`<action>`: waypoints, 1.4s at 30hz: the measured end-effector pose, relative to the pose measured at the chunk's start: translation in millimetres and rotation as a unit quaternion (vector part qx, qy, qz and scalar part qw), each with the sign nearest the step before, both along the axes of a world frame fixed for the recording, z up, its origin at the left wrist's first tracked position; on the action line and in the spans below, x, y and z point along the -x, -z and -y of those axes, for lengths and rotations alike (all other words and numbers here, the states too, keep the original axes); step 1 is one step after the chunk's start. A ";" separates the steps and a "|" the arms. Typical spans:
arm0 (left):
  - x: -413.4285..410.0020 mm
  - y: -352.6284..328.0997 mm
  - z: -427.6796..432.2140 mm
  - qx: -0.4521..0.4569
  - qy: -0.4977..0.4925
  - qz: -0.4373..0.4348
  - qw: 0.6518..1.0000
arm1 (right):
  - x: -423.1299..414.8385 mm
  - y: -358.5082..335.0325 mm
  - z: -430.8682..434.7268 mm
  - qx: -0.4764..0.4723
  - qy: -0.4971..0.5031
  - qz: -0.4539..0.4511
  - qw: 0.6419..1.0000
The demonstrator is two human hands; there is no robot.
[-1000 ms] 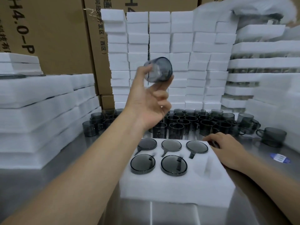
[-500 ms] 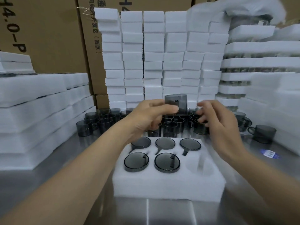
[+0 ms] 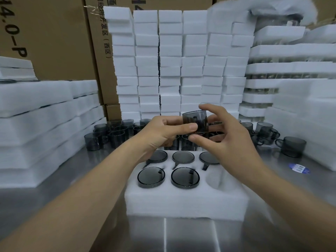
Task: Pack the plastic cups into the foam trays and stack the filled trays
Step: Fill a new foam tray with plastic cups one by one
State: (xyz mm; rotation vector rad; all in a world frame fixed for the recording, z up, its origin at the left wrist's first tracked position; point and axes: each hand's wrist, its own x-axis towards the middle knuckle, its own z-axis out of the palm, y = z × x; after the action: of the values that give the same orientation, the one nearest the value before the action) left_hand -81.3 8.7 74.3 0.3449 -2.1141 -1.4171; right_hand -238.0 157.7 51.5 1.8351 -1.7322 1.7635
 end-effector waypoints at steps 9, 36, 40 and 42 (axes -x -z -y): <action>5.9 16.7 -9.0 0.215 -0.175 -0.039 0.960 | 25.3 3.3 4.8 -0.034 -0.020 -0.011 0.999; 4.5 22.8 -11.8 0.418 -0.224 -0.052 0.879 | 29.3 18.0 9.5 -0.038 0.065 -0.118 0.990; 4.8 22.8 -13.9 0.468 -0.234 -0.048 0.851 | 24.6 15.7 7.2 -0.025 0.091 -0.172 0.981; 4.7 21.7 -15.8 0.485 -0.241 -0.051 0.839 | 23.9 15.0 7.7 -0.034 0.116 -0.199 0.972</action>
State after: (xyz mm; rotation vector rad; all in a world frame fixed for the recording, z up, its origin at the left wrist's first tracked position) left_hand -86.0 24.4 52.6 0.3289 -2.1448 0.0013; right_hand -261.9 150.0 36.6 1.7689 -1.7699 1.1681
